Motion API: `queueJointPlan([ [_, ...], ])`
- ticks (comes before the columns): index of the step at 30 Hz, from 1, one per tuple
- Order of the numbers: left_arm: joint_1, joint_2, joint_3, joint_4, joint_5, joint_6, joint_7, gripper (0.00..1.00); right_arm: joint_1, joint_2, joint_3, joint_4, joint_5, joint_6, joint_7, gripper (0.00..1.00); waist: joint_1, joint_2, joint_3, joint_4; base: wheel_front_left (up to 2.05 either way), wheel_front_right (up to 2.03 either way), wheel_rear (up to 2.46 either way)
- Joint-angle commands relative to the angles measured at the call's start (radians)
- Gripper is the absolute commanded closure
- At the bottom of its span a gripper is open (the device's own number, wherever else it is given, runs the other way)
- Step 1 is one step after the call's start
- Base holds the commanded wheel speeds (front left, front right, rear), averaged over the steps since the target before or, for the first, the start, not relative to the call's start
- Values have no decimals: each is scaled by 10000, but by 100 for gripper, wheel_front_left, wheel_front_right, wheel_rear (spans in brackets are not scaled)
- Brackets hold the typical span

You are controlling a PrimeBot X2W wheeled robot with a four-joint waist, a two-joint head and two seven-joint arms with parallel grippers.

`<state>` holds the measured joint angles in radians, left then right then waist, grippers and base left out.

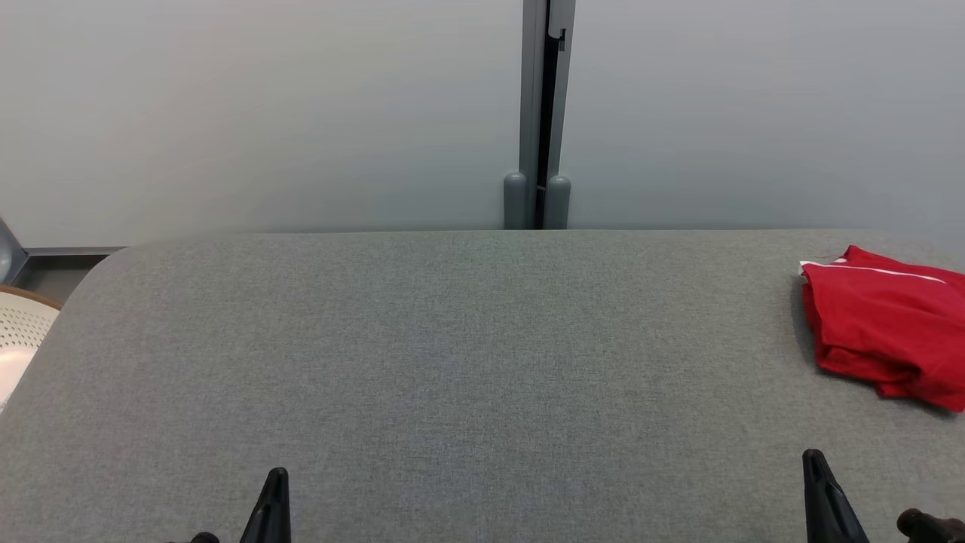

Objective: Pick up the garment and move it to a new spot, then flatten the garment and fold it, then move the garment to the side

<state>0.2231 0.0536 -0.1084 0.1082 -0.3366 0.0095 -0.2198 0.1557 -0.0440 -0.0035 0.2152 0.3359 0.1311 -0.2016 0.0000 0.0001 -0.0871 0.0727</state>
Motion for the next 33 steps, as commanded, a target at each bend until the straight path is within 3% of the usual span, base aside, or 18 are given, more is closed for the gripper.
queueJointPlan([
  [1, -393, 96, 98, -76, -563, -84, 64, 100, -337, -33, -89, -115, 533, -1, 117, 100, 0, -1, 14, -11, 0, 0, 0],
  [33, -1620, 292, 632, 507, -5761, -639, 1127, 100, -1307, -54, -505, 38, 5466, -2, 1347, 100, 0, -1, 269, -216, 0, 0, 0],
])
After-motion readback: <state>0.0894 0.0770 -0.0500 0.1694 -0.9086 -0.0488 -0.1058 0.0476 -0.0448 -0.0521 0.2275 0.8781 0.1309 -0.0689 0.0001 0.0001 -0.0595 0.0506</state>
